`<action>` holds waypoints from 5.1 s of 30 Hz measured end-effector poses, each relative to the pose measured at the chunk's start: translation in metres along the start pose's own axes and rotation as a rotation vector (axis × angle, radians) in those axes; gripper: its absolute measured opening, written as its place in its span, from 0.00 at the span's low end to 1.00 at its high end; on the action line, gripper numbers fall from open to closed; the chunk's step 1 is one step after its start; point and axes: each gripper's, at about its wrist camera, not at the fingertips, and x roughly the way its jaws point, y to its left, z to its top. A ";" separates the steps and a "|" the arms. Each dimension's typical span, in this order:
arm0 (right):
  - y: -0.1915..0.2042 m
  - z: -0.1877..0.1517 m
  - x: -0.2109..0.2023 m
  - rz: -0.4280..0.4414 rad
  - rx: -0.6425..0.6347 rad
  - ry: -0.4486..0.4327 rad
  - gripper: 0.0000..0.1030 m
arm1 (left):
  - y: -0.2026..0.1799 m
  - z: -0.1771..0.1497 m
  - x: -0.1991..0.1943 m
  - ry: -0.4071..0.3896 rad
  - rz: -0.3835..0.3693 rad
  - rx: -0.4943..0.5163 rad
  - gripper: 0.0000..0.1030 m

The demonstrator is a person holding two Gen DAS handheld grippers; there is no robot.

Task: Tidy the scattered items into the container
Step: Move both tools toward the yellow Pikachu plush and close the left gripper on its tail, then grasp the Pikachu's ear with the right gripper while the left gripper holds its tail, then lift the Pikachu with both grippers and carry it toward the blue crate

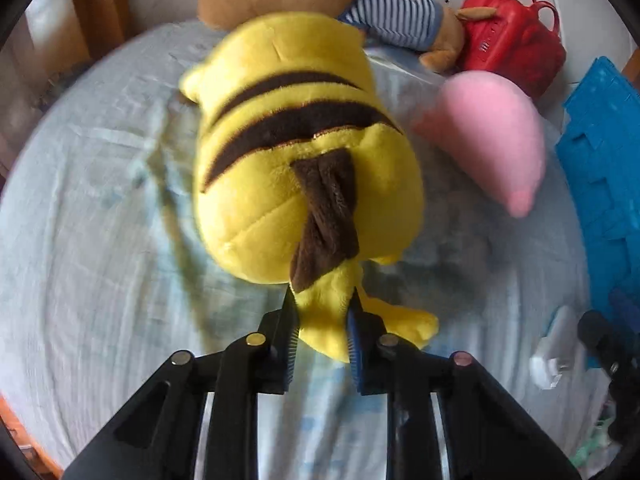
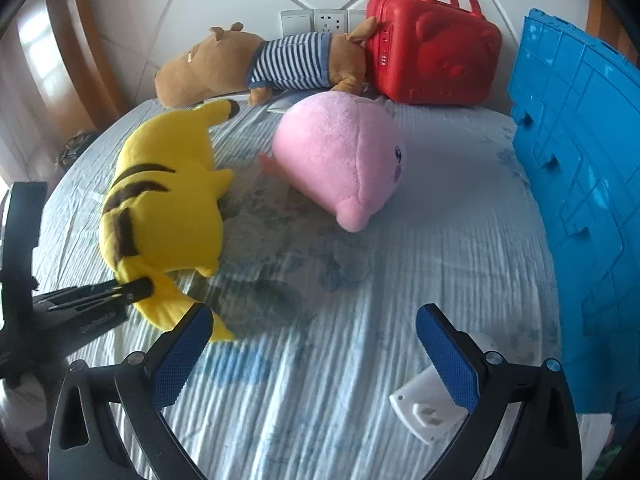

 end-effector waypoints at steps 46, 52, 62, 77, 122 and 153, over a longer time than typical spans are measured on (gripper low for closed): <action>0.175 0.212 0.130 0.523 0.147 -0.043 0.78 | 0.245 0.074 -0.010 -0.131 0.223 -0.076 0.17; 0.194 0.215 0.140 0.470 0.048 -0.103 0.36 | 0.253 0.086 -0.008 -0.153 0.216 -0.095 0.17; 0.187 0.211 0.139 0.483 0.053 -0.071 0.43 | 0.250 0.085 -0.013 -0.177 0.208 -0.106 0.17; 0.199 0.190 0.069 0.379 -0.085 -0.223 0.29 | 0.243 0.083 -0.049 -0.256 0.178 -0.112 0.15; -0.010 -0.161 -0.276 -0.064 0.298 -0.377 0.29 | -0.047 -0.136 -0.235 -0.362 -0.177 0.526 0.15; -0.220 -0.097 -0.454 -0.102 0.200 -0.581 0.29 | -0.313 -0.047 -0.362 -0.501 -0.373 0.671 0.15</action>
